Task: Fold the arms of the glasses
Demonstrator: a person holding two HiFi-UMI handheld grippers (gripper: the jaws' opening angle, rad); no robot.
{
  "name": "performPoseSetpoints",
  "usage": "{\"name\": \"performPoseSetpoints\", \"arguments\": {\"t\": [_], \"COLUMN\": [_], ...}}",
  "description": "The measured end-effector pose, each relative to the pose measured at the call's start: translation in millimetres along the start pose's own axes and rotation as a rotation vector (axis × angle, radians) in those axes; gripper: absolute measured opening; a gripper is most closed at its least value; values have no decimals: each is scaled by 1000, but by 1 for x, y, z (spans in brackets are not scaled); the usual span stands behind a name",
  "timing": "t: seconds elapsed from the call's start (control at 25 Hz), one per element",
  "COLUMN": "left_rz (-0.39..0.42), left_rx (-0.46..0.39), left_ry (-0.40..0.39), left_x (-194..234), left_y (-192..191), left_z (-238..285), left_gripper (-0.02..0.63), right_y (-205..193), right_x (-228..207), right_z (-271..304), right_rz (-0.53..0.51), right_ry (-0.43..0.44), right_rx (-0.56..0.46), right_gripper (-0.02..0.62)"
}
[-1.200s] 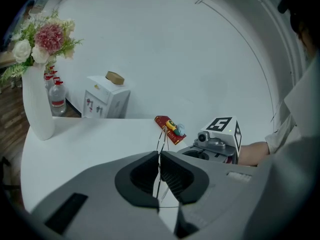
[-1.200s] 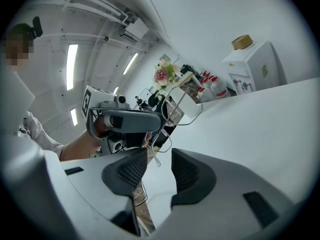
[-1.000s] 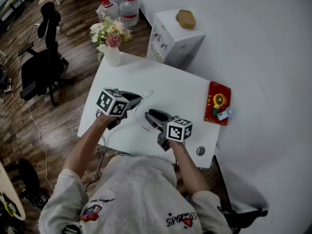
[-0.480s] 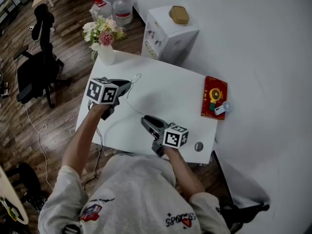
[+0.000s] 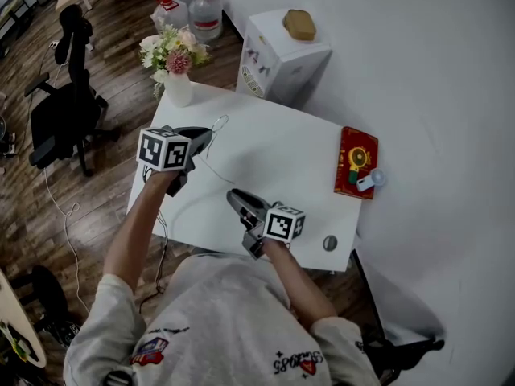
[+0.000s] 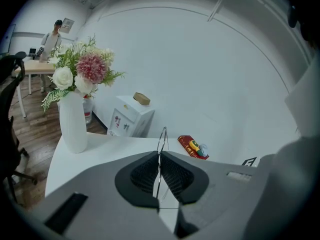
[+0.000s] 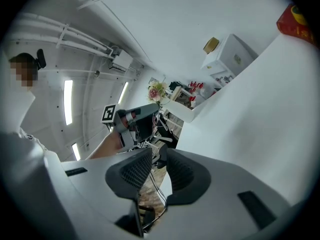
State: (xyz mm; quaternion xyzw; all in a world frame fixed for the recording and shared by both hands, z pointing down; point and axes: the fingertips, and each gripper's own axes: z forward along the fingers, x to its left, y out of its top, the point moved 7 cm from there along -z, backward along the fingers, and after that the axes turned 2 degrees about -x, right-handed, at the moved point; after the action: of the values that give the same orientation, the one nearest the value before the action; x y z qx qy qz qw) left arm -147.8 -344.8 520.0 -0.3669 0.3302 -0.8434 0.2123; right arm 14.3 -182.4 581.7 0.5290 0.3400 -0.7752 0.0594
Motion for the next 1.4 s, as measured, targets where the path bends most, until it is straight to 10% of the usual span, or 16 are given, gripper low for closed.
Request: {"name": "performPoseSetpoints", "arguments": {"t": [0.76, 1.4], "left_rz": [-12, 34], "left_rx": [-5, 60], "left_ry": [-55, -118], "left_x": [-18, -52], "left_y": [-22, -49], "left_z": [-3, 5], "left_gripper": [14, 14], "right_y": [61, 68], "right_x": [14, 3], "right_z": [27, 33], "right_rz": [11, 7], "right_ry": [93, -15], "right_rx": [-204, -153], "right_gripper": [-9, -9]}}
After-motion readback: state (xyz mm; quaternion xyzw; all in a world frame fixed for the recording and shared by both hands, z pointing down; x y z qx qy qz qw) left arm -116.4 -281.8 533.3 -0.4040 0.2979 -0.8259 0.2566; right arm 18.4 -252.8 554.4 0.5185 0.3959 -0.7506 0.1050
